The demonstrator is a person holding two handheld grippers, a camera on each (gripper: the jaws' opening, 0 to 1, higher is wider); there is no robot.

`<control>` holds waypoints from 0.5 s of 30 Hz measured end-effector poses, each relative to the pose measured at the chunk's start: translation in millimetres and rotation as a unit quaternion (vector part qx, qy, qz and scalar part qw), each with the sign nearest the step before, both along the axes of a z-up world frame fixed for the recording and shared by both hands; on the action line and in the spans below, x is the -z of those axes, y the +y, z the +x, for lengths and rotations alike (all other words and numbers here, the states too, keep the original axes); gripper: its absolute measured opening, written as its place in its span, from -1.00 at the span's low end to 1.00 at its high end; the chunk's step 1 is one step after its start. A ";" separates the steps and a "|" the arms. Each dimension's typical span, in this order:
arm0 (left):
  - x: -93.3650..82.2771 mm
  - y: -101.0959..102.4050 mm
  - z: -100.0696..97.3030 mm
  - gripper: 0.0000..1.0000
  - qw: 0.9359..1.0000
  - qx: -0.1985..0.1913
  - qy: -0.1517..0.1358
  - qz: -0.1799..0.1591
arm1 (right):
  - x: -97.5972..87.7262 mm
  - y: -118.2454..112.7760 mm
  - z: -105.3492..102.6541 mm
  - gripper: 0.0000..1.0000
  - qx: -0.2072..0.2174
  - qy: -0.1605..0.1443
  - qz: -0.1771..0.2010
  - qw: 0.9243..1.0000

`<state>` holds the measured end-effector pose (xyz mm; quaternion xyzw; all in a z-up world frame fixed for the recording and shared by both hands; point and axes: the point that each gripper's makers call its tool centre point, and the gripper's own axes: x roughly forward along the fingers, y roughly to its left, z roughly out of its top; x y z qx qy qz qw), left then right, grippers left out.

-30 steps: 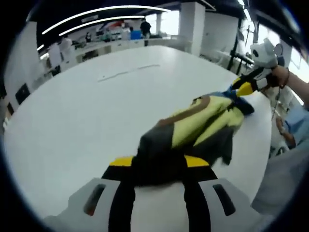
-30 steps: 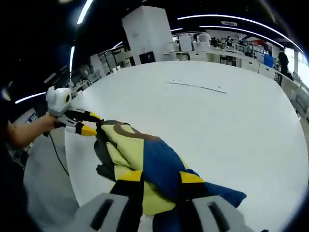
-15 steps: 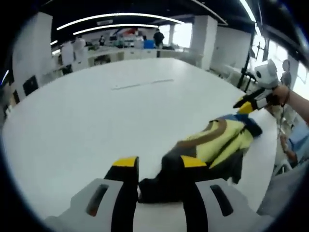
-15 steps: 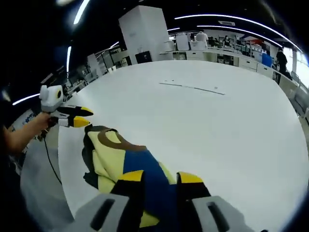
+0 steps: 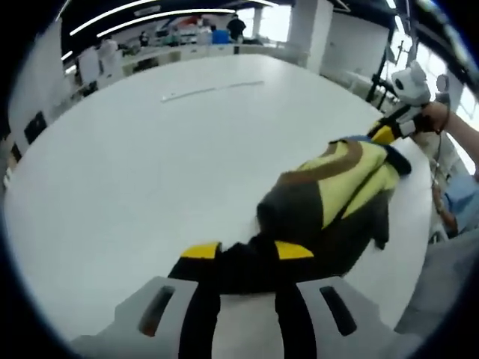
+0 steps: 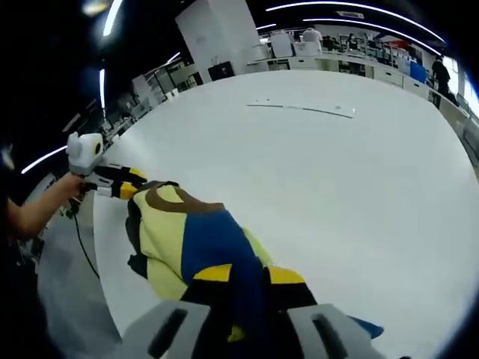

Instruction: Fold the garment on the visible template until the final outline fits inside the template.

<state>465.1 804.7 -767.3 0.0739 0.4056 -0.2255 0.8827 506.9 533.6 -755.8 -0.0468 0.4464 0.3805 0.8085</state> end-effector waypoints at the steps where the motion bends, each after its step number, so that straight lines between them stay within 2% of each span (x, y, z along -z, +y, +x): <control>1: 0.2 0.8 -1.2 -0.57 1.000 0.004 -0.001 0.004 | 0.3 -0.7 -0.3 -0.86 -0.002 -0.002 -0.004 1.000; 3: 0.4 2.7 -2.6 -0.63 1.000 0.009 -0.003 0.014 | -0.7 -1.0 -1.8 -0.90 -0.001 -0.006 -0.008 1.000; 6: 0.1 4.8 -1.7 -0.66 1.000 0.005 -0.004 0.013 | -3.5 -2.9 -2.2 -0.99 -0.003 -0.018 -0.016 1.000; 9: -3.5 7.0 -0.1 -0.72 1.000 -0.004 -0.010 0.013 | -6.6 -3.1 -1.9 -1.00 -0.009 -0.030 -0.019 0.999; 13: -9.3 7.8 2.7 -1.00 0.999 0.003 -0.031 0.016 | -8.4 -3.3 -2.5 -1.00 -0.011 -0.034 -0.019 0.999; 15: -11.4 10.1 3.6 -1.00 0.999 0.003 -0.038 0.023 | -9.6 -3.2 -2.0 -1.00 -0.015 -0.037 -0.020 0.999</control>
